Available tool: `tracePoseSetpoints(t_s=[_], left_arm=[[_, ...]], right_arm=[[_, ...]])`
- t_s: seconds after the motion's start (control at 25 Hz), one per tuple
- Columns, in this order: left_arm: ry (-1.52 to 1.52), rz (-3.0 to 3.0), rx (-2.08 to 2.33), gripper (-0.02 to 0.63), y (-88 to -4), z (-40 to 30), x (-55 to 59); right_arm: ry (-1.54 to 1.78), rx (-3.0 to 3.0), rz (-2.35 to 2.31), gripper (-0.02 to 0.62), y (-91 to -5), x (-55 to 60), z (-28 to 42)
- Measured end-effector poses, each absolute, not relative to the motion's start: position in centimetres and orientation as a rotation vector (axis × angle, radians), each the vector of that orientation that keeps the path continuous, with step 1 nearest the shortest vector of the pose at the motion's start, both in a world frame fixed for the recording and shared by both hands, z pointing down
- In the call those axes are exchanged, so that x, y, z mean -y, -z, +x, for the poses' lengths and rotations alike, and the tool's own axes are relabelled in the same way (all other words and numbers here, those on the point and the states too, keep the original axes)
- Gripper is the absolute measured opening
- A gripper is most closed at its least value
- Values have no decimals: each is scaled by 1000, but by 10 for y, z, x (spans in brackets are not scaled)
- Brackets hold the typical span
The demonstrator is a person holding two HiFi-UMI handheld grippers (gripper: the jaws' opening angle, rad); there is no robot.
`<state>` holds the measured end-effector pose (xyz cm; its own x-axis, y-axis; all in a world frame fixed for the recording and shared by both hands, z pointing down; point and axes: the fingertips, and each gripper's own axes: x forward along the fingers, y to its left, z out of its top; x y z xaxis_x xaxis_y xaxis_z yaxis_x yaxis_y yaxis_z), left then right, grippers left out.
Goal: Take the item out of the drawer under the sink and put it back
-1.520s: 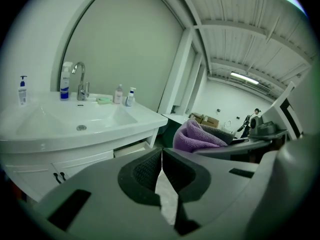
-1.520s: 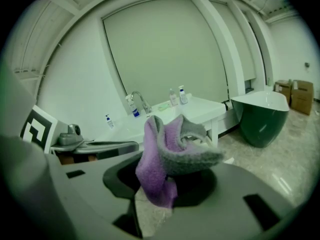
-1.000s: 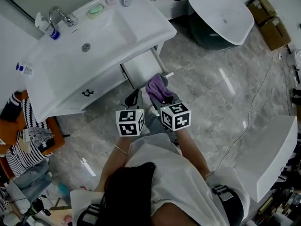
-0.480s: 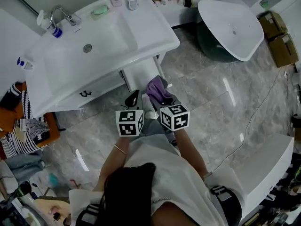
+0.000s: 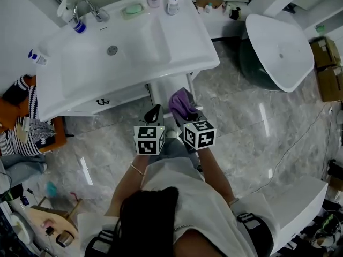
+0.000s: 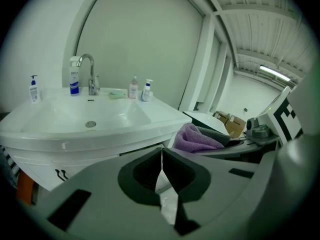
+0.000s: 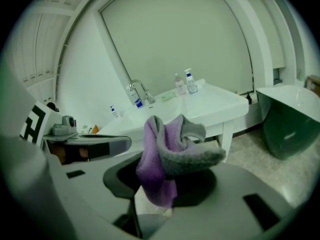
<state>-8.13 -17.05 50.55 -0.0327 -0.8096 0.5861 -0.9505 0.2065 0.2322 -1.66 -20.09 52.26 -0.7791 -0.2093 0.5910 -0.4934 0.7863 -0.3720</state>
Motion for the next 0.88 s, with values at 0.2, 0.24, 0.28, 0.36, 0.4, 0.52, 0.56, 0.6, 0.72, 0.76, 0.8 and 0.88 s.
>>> tracePoseSetpoints(t_s=[0.2,0.24,0.28,0.36,0.4,0.52,0.56,0.6,0.72,0.76,0.8,0.88], left_arm=[[-296,1608,1876,9,-510,-96,173],[-302,1606,1871,9,-512,-97,173],[-307,1606,1864,9,-514,-98,174],[-316,1608,1856,9,-518,-101,175],[-319,1605,1857,9,-520,-104,176],[-319,1581,1850,9,-528,-107,176],[-317,1580,1842,9,-529,-107,177],[-319,1584,1832,9,-531,-106,179],[-332,1598,1804,9,-535,-101,185],[-333,1600,1798,9,-537,-100,187],[-332,1600,1793,9,-539,-99,189],[-333,1596,1785,9,-544,-99,193]], right_arm=[[-689,2426,503,152,-526,207,-23],[-702,2421,511,152,-527,209,-23],[-707,2414,521,152,-528,210,-22],[-704,2402,536,152,-532,213,-21],[-705,2397,539,152,-534,214,-22],[-708,2384,543,152,-537,215,-21],[-698,2385,542,152,-536,217,-22],[-680,2388,538,152,-535,218,-23],[-635,2384,525,152,-535,221,-27],[-636,2380,526,152,-537,222,-28],[-642,2375,528,152,-540,224,-29],[-653,2364,535,152,-546,227,-33]])
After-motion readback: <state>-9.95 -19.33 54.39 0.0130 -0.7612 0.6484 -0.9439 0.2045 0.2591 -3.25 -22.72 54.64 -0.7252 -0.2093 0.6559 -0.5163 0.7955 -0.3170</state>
